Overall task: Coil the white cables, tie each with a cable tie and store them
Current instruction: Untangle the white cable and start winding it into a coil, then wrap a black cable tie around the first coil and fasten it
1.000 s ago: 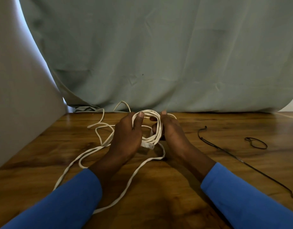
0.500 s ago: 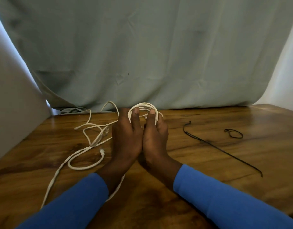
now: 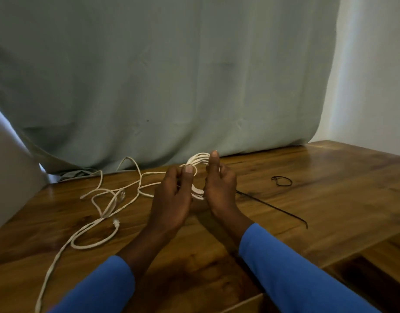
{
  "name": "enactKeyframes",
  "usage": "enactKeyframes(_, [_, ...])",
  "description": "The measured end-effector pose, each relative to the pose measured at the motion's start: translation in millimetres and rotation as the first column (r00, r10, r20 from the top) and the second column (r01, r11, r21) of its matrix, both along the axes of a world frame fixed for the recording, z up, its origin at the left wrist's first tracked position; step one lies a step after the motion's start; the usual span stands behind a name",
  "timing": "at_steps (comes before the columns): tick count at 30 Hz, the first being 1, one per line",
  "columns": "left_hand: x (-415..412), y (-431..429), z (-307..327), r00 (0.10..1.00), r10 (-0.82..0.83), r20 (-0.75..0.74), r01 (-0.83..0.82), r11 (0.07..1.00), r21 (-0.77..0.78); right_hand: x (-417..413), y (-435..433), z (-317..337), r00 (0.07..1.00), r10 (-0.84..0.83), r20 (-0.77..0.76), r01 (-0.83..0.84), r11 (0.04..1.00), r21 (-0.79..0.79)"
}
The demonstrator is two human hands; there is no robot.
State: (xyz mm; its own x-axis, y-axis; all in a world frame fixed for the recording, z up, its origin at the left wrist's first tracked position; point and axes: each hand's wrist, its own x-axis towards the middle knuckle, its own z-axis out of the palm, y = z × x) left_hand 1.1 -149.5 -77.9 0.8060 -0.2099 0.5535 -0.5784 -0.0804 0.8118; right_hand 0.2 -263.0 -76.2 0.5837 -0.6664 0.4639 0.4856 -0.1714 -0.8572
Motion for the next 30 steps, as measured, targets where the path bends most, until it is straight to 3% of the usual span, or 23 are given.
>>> enactKeyframes(3, [9,-16,7,0.999,0.046,-0.003,-0.046,0.998,0.034,-10,-39,-13,0.996,-0.059,-0.066,0.059,0.998,-0.005])
enactKeyframes(5, [30,-35,9,0.998,0.059,-0.034,-0.055,0.993,0.107,-12,-57,-24,0.989,-0.105,-0.107,0.116,0.988,0.102])
enactKeyframes(9, [75,-78,12,0.992,0.080,0.102,-0.121,0.854,0.506,-5,-73,-32,0.971,-0.197,-0.136,0.230,0.927,0.298])
enactKeyframes(16, [139,-151,6,0.990,0.112,0.089,-0.139,0.589,0.796,1,-75,-39,0.974,-0.166,-0.155,0.196,0.959,0.205])
enactKeyframes(18, [149,-160,-3,0.991,0.085,0.105,-0.134,0.564,0.815,2,-75,-39,0.971,-0.167,-0.170,0.194,0.969,0.155])
enactKeyframes(24, [148,-162,3,0.986,0.157,0.054,-0.143,0.638,0.757,4,-77,-40,0.967,-0.153,-0.204,0.179,0.977,0.115])
enactKeyframes(27, [153,-147,16,0.967,0.252,0.030,-0.229,0.817,0.529,6,-77,-43,0.966,-0.162,-0.202,0.178,0.982,0.066])
enactKeyframes(30, [146,-119,35,0.965,0.263,0.000,-0.252,0.923,0.290,8,-75,-45,0.973,-0.118,-0.196,0.133,0.989,0.068])
